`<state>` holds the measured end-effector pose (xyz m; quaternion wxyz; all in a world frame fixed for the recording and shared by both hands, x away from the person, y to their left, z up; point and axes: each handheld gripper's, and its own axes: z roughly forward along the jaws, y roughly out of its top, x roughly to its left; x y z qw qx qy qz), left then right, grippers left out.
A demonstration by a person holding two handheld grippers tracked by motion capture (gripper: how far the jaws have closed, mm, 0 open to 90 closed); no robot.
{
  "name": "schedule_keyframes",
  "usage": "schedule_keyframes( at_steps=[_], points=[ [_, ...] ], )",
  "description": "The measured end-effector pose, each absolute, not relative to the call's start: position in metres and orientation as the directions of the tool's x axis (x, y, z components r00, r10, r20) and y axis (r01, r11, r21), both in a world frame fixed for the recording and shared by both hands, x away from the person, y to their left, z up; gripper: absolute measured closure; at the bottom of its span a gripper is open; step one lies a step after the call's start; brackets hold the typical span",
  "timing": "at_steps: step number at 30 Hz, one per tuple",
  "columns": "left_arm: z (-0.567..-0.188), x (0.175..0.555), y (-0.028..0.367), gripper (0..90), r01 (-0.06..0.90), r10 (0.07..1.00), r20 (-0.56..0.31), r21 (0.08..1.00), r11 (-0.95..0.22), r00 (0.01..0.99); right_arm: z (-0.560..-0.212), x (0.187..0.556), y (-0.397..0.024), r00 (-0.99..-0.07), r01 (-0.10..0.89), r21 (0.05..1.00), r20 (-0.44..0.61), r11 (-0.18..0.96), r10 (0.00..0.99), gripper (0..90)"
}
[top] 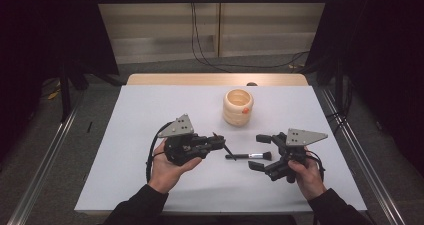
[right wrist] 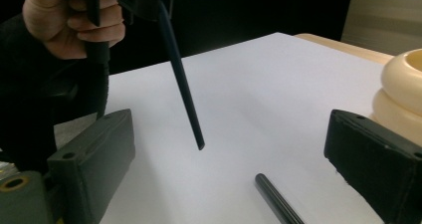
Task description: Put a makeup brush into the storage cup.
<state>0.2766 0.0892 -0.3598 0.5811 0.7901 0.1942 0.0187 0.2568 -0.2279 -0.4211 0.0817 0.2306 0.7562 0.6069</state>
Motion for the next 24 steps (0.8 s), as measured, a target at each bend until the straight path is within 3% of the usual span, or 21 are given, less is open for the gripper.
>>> schedule_keyframes(
  at_steps=[17,24],
  points=[
    [-0.360,0.284,0.081,83.4,0.316,0.326,-0.201,0.881,-0.353,0.924,-0.420,0.256,-0.219,-0.926,0.250,0.944,0.167,0.217,0.340,0.4],
    [-0.357,0.283,0.068,83.3,0.304,0.303,-0.186,0.860,-0.410,0.935,-0.418,0.256,-0.212,-0.924,0.252,0.939,0.161,0.234,0.348,2.7]
  ],
)
